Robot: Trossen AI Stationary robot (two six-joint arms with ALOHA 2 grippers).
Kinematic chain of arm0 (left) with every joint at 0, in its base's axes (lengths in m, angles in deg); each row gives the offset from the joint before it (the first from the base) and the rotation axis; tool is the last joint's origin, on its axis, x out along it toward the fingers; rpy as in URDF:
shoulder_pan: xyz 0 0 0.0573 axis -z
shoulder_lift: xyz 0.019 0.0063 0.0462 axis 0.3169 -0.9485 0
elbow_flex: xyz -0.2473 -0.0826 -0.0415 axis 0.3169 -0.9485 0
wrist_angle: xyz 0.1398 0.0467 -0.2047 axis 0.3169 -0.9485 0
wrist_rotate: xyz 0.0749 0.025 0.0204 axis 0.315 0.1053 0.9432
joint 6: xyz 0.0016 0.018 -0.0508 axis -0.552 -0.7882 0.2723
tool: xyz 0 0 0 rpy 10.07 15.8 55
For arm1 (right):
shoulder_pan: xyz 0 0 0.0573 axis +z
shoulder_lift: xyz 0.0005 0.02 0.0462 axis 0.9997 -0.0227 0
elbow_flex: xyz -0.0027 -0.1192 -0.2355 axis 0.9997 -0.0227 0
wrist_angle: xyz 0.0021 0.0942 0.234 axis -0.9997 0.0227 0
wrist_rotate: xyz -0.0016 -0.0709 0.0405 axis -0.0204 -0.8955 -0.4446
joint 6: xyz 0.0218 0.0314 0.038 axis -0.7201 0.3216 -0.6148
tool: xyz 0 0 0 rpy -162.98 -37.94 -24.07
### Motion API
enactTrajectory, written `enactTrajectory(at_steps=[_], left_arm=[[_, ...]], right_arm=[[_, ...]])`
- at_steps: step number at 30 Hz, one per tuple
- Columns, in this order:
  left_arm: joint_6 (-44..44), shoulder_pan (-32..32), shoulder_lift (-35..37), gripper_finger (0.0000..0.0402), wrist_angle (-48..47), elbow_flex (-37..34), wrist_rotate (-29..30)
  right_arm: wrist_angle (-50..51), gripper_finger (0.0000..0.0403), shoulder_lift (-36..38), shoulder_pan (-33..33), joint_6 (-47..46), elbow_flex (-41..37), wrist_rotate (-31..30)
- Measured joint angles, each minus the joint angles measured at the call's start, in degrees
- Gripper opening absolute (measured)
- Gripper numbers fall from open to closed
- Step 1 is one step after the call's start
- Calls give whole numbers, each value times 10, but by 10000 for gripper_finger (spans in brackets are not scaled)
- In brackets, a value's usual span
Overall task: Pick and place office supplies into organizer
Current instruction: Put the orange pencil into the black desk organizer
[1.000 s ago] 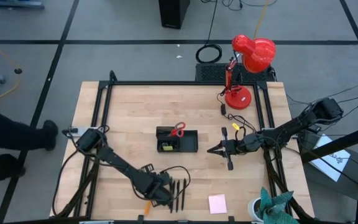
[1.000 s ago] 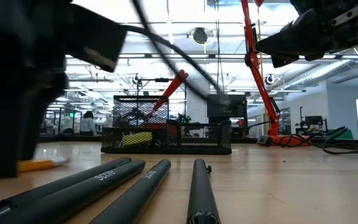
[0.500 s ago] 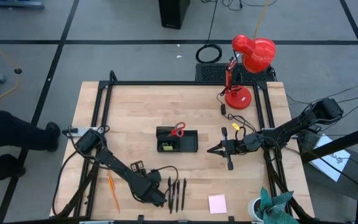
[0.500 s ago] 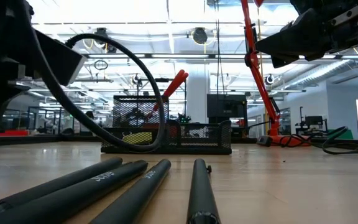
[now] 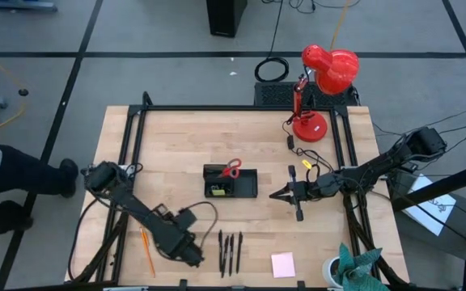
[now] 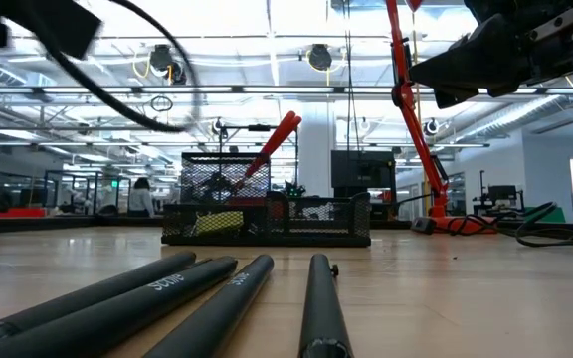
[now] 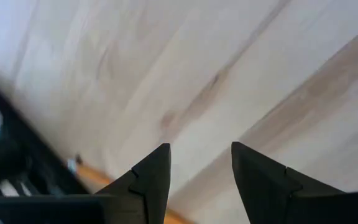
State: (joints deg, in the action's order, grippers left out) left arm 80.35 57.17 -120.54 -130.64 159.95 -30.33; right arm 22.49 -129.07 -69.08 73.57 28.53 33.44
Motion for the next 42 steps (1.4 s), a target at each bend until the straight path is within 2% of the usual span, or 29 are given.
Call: enactTrajectory(at_steps=[5, 12, 18, 20, 28, 36, 42], left_arm=[[142, 37, 69, 175, 10, -53, -31], [284, 92, 138, 175, 148, -185, -53], [371, 113, 151, 175, 180, -272, -146], [380, 116, 151, 175, 192, -287, -160], [374, 109, 152, 175, 231, -315, -137], [380, 107, 158, 175, 276, -365, -146], [326, 98, 156, 174, 285, -365, -129]], right_arm=[[0, 4, 0, 0, -2, 0, 0], [0, 4, 0, 0, -2, 0, 0], [0, 4, 0, 0, -2, 0, 0], [0, 4, 0, 0, -2, 0, 0], [0, 4, 0, 0, -1, 0, -1], [0, 4, 0, 0, -1, 0, -1], [0, 4, 0, 0, -1, 0, -2]])
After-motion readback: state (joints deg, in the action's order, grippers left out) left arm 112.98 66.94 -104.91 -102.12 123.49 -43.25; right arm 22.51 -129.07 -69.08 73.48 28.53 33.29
